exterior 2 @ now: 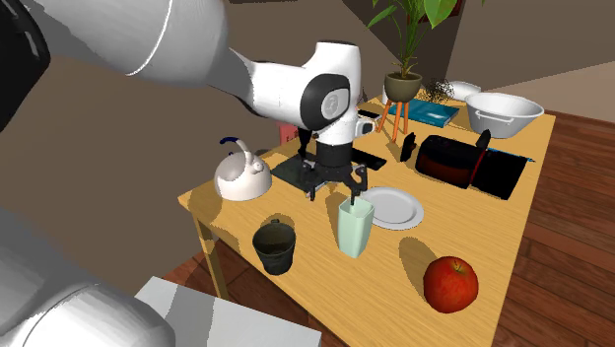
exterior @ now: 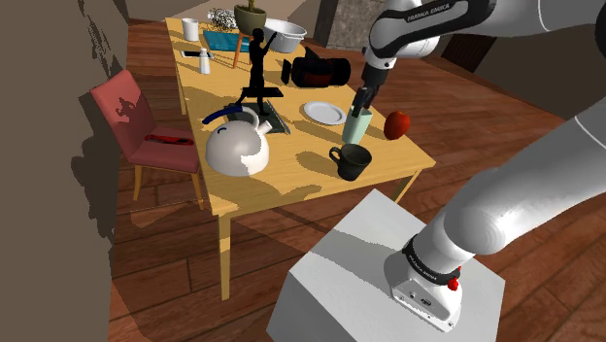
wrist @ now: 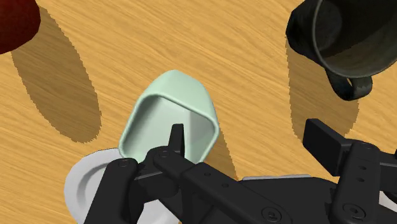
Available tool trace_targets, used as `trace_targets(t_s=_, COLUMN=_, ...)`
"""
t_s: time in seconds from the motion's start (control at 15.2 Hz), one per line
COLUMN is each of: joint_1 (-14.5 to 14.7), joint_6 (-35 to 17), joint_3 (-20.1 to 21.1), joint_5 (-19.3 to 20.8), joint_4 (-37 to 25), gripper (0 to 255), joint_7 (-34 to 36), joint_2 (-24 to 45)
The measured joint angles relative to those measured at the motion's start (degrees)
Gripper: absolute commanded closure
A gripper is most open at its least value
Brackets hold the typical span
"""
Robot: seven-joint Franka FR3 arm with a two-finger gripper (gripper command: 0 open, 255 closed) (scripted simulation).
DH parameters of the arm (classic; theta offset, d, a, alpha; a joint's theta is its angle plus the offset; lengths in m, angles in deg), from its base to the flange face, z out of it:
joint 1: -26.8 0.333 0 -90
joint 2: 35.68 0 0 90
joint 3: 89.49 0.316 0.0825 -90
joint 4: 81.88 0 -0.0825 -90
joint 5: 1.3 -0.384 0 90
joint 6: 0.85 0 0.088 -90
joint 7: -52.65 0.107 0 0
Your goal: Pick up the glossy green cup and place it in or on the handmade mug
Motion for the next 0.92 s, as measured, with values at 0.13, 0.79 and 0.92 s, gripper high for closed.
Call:
trace_targets(t_s=0.13, joint_1=-0.2, joint_6=-1.9, joint_3=-1.0, joint_5=-0.5, joint_4=-1.1, gripper=0, joint_7=-2.1, joint_2=2.7)
trace_targets(t_s=0.79, joint_1=-0.4, joint_6=-8.0, joint_3=-1.8, joint_5=-1.5, joint_4=1.2, gripper=0, joint_7=-3.6, joint_2=6.4)
trace_targets(t_s=0.92, joint_1=-0.4, joint_6=-8.1, joint_3=-1.8, joint_5=-1.5, joint_4=1.2, gripper=0, joint_7=-3.6, joint_2=6.5)
